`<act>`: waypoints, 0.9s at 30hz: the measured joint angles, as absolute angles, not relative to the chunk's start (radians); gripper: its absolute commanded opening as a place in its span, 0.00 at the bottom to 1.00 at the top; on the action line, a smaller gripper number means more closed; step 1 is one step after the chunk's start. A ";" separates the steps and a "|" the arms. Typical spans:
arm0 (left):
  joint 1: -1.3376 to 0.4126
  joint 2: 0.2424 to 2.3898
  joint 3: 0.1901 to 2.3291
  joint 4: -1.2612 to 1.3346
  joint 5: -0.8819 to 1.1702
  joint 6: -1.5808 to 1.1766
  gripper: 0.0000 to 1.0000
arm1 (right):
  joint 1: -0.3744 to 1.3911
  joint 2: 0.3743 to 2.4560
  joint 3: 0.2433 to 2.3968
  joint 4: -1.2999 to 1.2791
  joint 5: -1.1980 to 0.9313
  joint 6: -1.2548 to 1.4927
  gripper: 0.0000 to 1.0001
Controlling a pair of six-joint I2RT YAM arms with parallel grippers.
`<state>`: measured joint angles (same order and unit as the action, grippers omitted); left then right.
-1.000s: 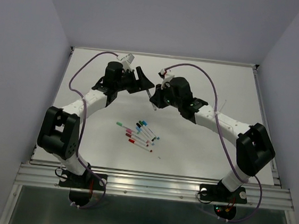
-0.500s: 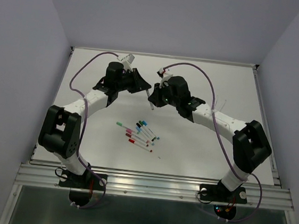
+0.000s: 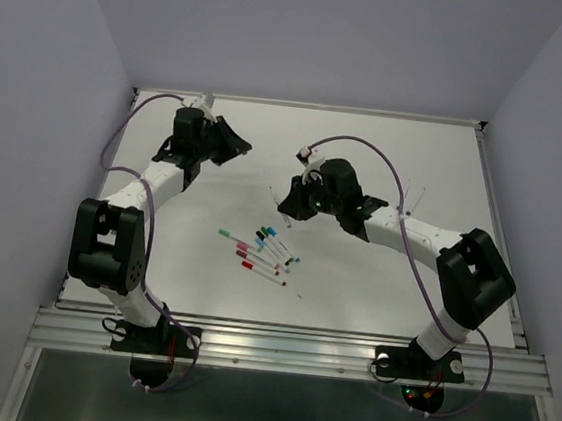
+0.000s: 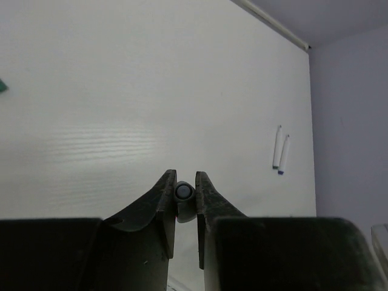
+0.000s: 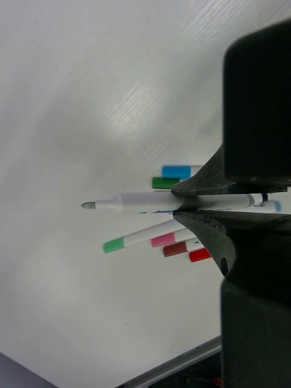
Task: Open the pen caps
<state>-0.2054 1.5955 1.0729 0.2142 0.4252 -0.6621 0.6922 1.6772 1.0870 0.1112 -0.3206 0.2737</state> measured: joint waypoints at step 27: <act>-0.081 1.854 1.314 -0.139 0.045 -0.638 0.11 | 0.568 1.554 1.048 0.022 -0.122 0.256 0.01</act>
